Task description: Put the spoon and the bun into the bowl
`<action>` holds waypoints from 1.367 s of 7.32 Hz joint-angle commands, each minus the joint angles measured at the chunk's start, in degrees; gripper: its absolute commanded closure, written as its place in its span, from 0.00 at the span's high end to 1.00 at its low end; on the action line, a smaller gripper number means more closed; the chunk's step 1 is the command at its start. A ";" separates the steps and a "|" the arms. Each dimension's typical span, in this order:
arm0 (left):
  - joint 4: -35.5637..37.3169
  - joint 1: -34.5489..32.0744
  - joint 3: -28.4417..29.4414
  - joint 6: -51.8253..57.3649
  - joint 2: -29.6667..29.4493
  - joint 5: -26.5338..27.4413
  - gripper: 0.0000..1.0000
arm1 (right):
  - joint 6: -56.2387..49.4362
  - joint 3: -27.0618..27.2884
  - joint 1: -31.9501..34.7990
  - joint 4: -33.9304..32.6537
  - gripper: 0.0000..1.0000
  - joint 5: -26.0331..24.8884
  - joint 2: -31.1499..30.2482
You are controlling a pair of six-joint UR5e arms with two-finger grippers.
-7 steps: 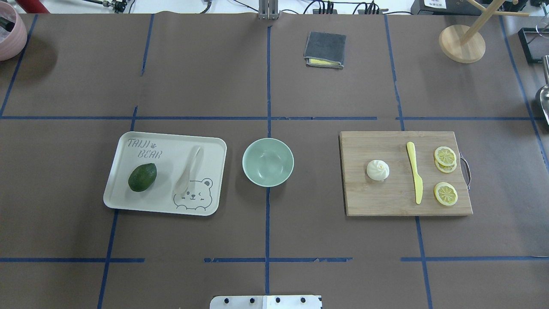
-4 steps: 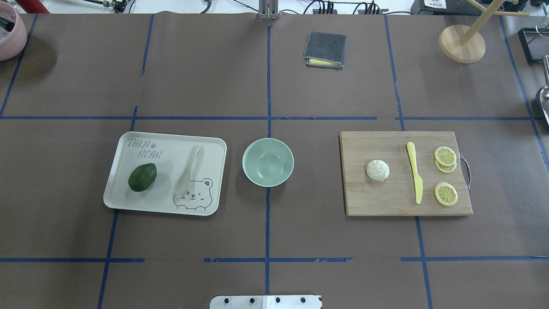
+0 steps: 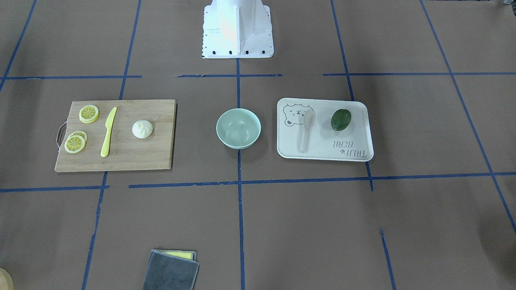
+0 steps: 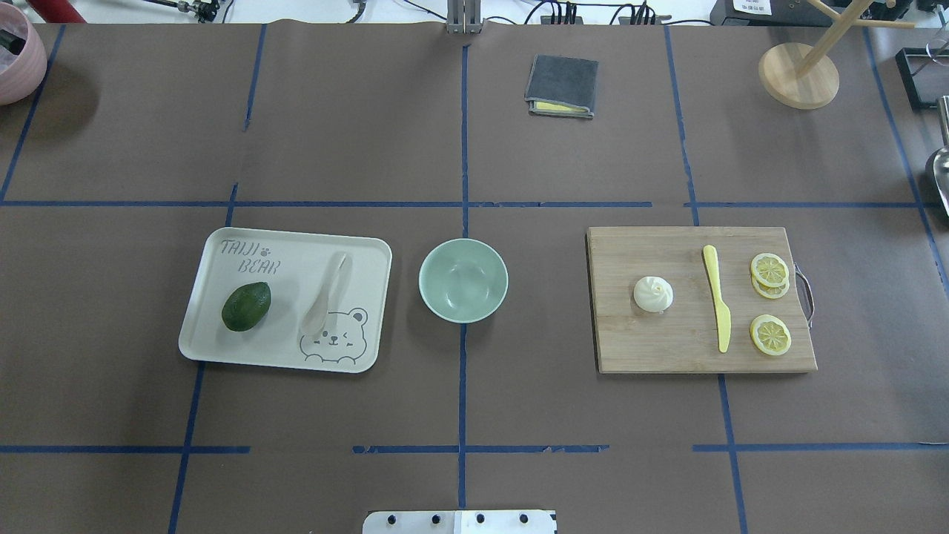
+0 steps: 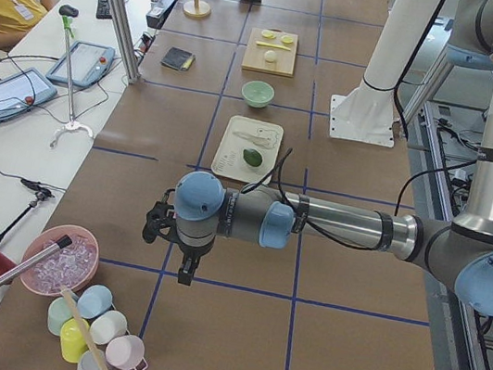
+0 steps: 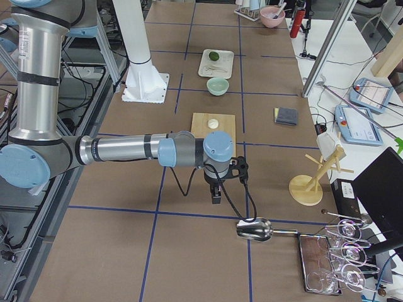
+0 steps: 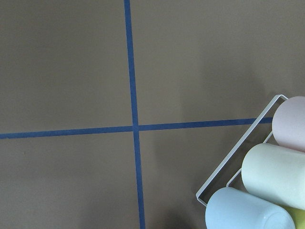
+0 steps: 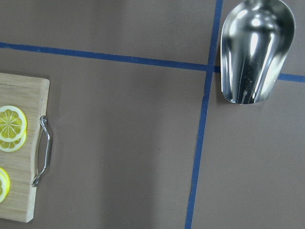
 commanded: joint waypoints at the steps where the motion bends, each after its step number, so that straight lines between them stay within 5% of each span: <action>1: -0.24 1.06 -4.01 0.11 0.10 -0.18 1.00 | 0.04 -0.19 -0.26 -0.56 1.00 -0.52 0.22; 3: -4.16 8.96 -5.97 0.02 -1.12 -0.79 1.00 | 0.13 -0.28 -1.22 -0.03 1.00 -0.18 0.31; 5: -21.97 18.77 -4.84 -2.76 -0.96 -1.32 1.00 | -0.49 -0.28 -3.59 0.06 1.00 -0.26 0.31; 8: -38.20 33.63 -4.93 -31.18 -5.83 -0.18 0.99 | -0.32 -0.37 -5.36 0.06 1.00 0.00 0.31; 10: -36.30 46.96 -3.78 -44.64 -15.05 12.65 0.96 | -0.14 -0.46 -5.45 0.06 1.00 0.00 0.31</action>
